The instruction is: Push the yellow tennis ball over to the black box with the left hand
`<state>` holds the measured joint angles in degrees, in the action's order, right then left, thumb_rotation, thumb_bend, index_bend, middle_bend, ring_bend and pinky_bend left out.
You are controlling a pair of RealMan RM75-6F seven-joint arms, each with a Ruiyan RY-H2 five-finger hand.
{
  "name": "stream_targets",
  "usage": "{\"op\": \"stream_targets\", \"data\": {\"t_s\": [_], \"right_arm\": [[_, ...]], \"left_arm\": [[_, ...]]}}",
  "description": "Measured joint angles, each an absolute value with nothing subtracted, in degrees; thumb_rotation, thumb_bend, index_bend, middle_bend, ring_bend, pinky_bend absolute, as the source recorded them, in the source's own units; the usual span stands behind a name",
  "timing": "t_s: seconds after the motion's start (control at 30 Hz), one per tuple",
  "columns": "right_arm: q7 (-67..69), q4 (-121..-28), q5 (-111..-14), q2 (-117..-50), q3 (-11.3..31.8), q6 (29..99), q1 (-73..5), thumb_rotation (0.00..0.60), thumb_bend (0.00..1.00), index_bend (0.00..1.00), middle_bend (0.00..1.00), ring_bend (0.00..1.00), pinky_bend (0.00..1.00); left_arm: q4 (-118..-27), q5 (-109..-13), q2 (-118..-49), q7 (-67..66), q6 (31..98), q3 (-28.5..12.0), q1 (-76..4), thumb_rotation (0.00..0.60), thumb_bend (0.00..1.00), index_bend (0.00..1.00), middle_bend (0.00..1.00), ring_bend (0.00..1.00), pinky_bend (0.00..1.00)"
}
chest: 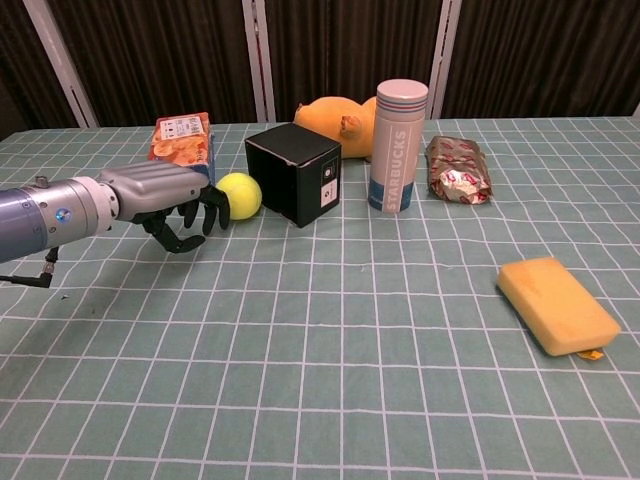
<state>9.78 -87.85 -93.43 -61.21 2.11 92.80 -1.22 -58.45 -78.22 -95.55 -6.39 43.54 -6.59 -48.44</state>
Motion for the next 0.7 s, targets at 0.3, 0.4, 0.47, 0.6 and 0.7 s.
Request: {"op": "stream_targets", "data": {"t_s": [0.3,0.4,0.47,0.6,0.7], "right_arm": [[9.9,-87.9,-93.3,-61.2,2.2,92.9,-1.2,0.6,0.12,0.0,0.0,0.0,0.0],[10.1,-87.8,-93.2,-61.2,2.2,92.9,-1.2,0.6,0.11,0.0,0.0,0.0,0.0],[10.1,-87.7,-93.2,-61.1,2.2,92.9,-1.2,0.6,0.11,0.0,0.0,0.0,0.0],[10.2,-87.7,-93.2,-61.1,2.3,92.9,-1.2,0.6,0.11,0.0,0.0,0.0,0.0],[10.3,-87.8,-93.2,-61.1,2.2,92.9,-1.2,0.6,0.11,0.0,0.0,0.0,0.0]], "left_arm": [[-56.9,-78.5,-96.1,-5.7,42.9,-6.6,-49.7,0.6,0.44,0.32,0.37,0.34,0.23],[-56.5,-78.0,-96.2,-5.6,42.0,-6.7,-50.1,0.6,0.44,0.3,0.35,0.3,0.23],[-56.0,-77.5,-96.4,-5.5,41.2,-6.8,-50.4,0.6,0.44,0.28,0.33,0.29,0.22],[-55.6,-76.8,-96.5,-5.2,39.9,-6.8,-51.0,0.6,0.44,0.24,0.3,0.27,0.21],[-55.6,-76.5,-96.5,-4.7,39.4,-6.9,-51.3,0.6,0.43,0.22,0.29,0.26,0.21]]}}
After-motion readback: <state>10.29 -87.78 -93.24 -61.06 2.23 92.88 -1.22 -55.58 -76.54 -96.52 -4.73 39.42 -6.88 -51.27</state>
